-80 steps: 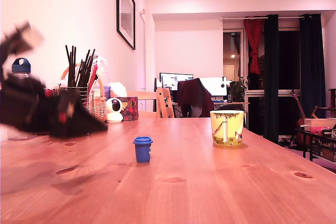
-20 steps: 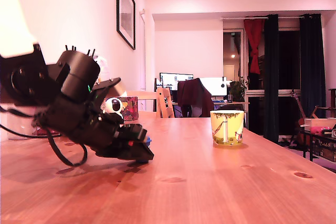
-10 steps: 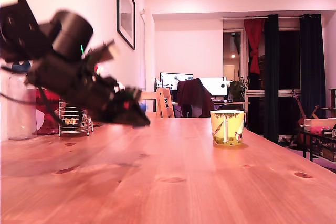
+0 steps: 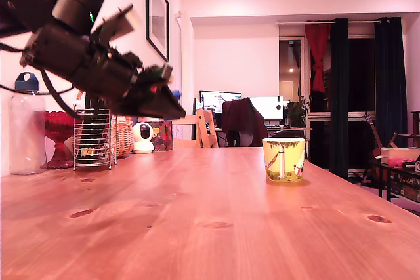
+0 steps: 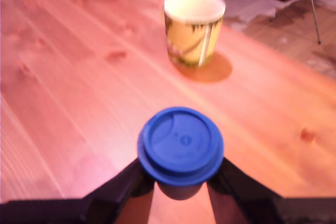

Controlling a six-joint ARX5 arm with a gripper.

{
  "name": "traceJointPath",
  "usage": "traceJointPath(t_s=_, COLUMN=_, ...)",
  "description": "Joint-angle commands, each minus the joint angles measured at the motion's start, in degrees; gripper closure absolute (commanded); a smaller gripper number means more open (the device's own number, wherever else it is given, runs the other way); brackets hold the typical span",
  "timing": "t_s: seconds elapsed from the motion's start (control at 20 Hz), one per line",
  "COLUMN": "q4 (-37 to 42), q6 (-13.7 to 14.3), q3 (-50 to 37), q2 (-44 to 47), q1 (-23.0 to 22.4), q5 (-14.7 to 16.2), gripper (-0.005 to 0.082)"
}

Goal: Pick the coffee capsule and then drop it inside the coffee cup in front of you

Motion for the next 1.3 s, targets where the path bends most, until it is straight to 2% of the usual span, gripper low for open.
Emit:
traceJointPath(t_s=0.0, q4=-0.15, q6=0.22, q3=-0.37, q2=-0.31, q1=-0.28, q5=0.37, gripper=0.0591)
traceJointPath(t_s=0.1, q4=-0.17, q6=0.22, q3=-0.37, q2=-0.31, q1=-0.76, q5=1.73, gripper=0.0591)
traceJointPath(t_s=0.4, q4=-0.96, q6=0.17, q3=2.03, q2=-0.31, q1=-3.37, q5=1.73, gripper=0.0591)
traceJointPath(t_s=0.8, q4=-10.01, q6=0.22, q3=14.67, q2=0.26, q1=-4.94, q5=1.64, gripper=0.0590)
traceJointPath(t_s=1.25, q4=-13.55, q6=0.20, q3=28.72, q2=9.53, q1=-5.22, q5=1.64, gripper=0.0590)
